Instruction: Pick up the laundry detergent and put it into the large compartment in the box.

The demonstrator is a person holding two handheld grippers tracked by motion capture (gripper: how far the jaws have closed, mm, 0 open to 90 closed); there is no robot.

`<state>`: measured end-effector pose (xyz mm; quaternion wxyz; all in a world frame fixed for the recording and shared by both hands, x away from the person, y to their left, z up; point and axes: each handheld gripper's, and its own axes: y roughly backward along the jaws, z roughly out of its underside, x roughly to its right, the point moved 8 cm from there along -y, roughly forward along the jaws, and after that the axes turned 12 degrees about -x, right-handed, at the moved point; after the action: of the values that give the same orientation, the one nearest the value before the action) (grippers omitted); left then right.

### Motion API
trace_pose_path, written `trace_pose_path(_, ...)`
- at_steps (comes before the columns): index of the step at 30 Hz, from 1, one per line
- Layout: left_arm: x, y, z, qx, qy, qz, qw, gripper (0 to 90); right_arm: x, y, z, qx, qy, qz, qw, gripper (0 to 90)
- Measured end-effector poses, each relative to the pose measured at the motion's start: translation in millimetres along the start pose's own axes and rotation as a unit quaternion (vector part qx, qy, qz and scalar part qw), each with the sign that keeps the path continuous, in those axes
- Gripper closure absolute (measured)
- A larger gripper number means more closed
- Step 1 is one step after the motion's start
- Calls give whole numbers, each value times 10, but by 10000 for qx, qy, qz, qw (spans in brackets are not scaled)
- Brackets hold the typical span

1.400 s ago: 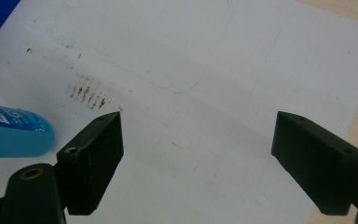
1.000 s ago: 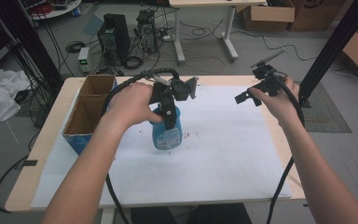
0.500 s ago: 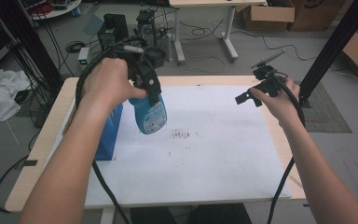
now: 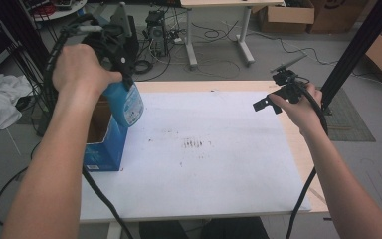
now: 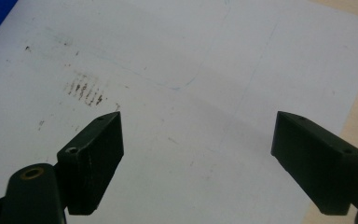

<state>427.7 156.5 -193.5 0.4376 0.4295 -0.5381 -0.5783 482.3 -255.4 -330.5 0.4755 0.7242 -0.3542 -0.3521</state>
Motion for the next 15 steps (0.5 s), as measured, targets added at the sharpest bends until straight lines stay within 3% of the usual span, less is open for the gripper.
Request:
trace_pose_path(3, -165, 20, 49, -55, 223, 62, 9997, 373, 11, -13, 10, -20, -19, -5, 10000, 169)
trace_pose_path(6, -333, 32, 90, -64, 498, -26, 9987, 373, 21, -9, 21, -30, -9, 9, 10000, 172)
trace_pose_path(11, -597, 17, 158, -66, 935, -108, 9955, 373, 64, 22, 44, -50, -45, 61, 10000, 172)
trace_pose_path(15, -727, -9, 197, -37, 1196, -149, 9927, 373, 89, 32, 53, -56, -65, 74, 9999, 172)
